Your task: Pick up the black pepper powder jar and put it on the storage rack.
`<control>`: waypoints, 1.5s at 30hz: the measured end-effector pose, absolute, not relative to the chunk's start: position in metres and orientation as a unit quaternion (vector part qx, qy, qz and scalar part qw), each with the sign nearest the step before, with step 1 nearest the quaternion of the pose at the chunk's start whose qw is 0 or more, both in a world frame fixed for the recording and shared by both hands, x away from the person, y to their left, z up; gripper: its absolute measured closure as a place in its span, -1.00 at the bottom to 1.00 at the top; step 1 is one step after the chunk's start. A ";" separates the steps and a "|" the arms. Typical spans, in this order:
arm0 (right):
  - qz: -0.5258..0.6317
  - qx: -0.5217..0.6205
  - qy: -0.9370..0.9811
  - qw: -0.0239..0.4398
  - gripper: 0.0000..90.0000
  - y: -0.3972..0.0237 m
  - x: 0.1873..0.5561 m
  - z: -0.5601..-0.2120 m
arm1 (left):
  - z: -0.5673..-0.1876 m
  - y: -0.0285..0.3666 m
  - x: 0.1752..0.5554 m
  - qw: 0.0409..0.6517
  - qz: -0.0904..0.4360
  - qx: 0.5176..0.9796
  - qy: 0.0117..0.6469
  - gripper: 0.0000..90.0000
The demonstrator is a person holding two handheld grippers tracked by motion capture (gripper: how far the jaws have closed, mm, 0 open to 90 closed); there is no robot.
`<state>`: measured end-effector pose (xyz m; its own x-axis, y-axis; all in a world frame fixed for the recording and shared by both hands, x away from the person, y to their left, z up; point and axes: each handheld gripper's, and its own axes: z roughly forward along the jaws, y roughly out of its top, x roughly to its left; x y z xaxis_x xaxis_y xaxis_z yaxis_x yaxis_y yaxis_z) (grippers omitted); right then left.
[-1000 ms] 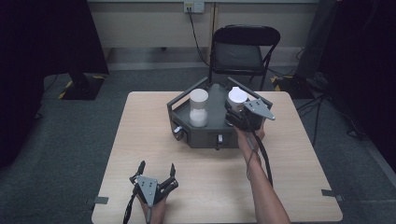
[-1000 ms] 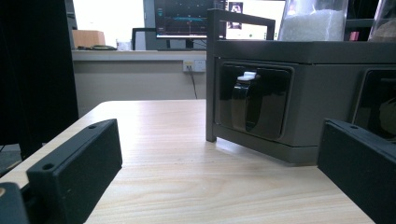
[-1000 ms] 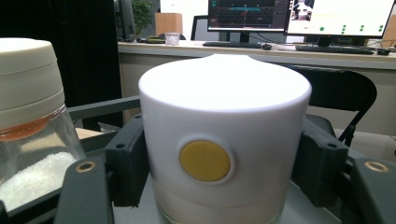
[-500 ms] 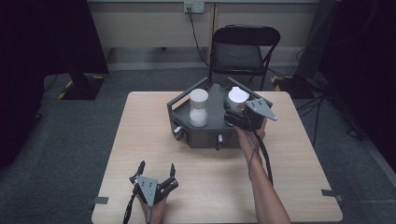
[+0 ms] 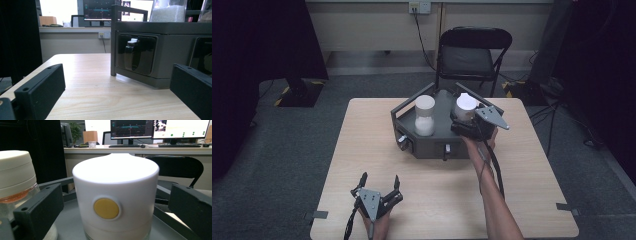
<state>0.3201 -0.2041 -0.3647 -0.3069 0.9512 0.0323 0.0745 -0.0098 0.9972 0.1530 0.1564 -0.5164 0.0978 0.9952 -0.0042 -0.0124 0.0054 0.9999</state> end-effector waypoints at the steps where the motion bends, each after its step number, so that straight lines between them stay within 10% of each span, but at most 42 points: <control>1: 0.558 0.440 0.585 0.391 -1.00 -0.204 0.320 -0.364 | -0.516 0.156 0.153 0.528 0.477 0.520 0.473 -1.00; 45: 0.560 0.442 0.576 0.399 -1.00 -0.211 0.300 -0.369 | -0.516 0.155 0.153 0.526 0.478 0.518 0.475 -1.00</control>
